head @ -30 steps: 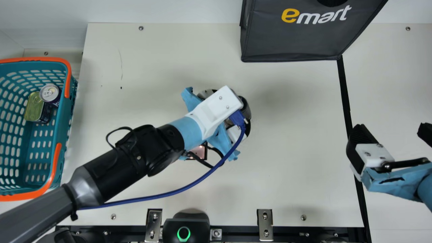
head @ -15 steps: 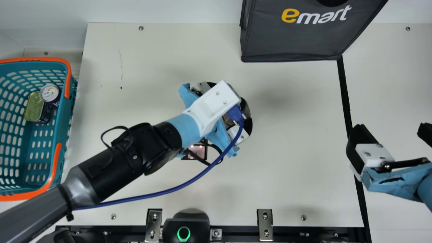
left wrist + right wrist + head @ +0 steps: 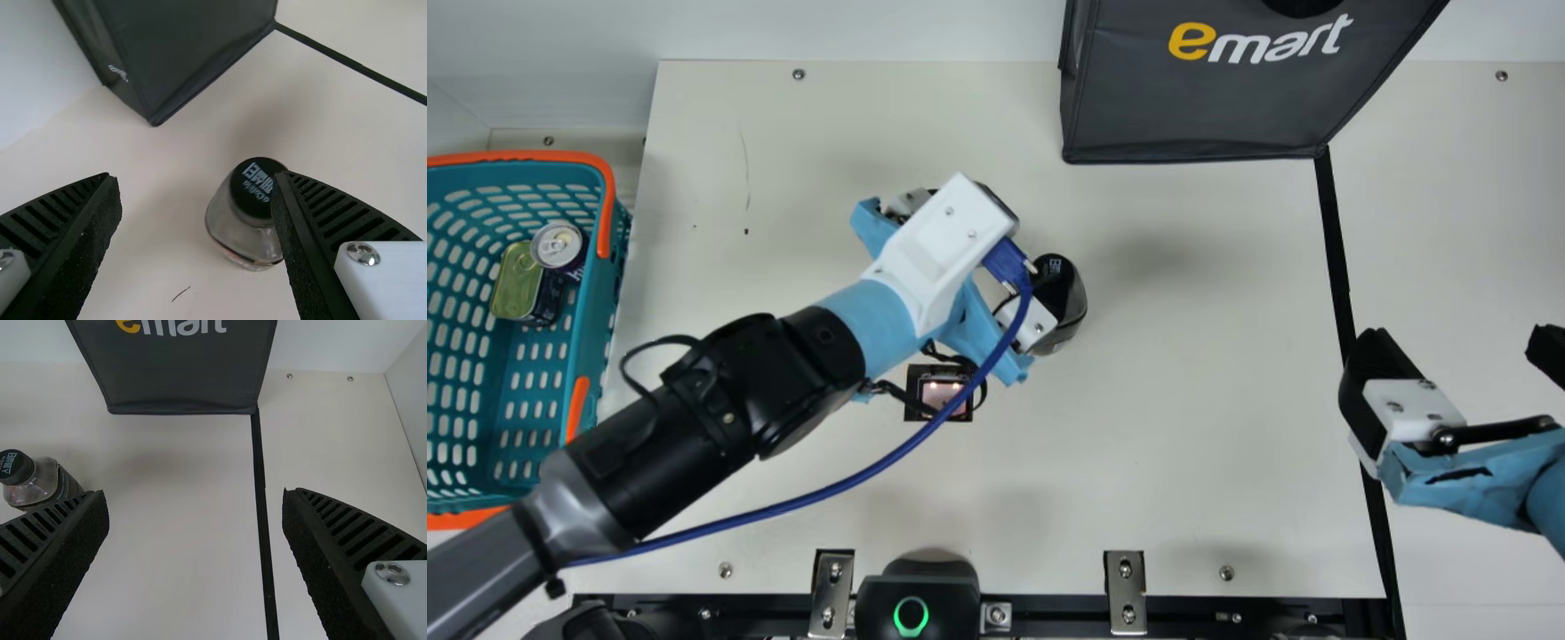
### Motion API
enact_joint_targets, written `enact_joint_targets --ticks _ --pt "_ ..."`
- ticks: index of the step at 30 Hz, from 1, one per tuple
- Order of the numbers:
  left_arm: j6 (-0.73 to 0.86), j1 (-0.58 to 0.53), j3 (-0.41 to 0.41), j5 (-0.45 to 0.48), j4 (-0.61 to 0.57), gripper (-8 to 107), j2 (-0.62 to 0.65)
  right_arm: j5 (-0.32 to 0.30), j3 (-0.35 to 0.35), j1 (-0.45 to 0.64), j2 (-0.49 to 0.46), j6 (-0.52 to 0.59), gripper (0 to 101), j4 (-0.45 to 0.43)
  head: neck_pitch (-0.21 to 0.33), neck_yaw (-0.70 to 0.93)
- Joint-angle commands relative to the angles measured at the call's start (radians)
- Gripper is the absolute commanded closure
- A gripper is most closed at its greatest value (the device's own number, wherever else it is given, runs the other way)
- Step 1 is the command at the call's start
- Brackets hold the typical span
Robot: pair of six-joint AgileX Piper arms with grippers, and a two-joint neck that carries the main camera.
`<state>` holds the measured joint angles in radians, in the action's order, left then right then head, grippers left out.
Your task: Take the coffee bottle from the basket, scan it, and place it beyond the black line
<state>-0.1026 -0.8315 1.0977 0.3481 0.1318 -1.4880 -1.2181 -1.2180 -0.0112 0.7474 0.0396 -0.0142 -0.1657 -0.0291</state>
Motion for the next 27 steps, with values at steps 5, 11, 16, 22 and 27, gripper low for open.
enact_joint_targets --ticks 5,11,16,22,27 --pt "-0.065 0.040 -0.020 0.022 0.053 9 0.049 0.000 0.000 0.000 0.000 0.000 10 0.000 0.027 0.002" --pt "-0.113 0.094 -0.049 0.047 0.092 9 0.106 0.000 0.000 0.000 0.000 0.000 10 0.000 0.027 0.002" --pt "-0.144 0.151 -0.082 0.062 0.113 9 0.159 0.000 0.000 0.000 0.000 0.000 10 0.000 0.027 0.002" --pt "-0.155 0.228 -0.129 0.074 0.116 9 0.226 0.000 0.000 0.000 0.000 0.000 10 0.000 0.027 0.002" --pt "-0.128 0.294 -0.171 0.085 0.090 9 0.283 0.000 0.000 0.000 0.000 0.000 10 0.000 0.027 0.002"
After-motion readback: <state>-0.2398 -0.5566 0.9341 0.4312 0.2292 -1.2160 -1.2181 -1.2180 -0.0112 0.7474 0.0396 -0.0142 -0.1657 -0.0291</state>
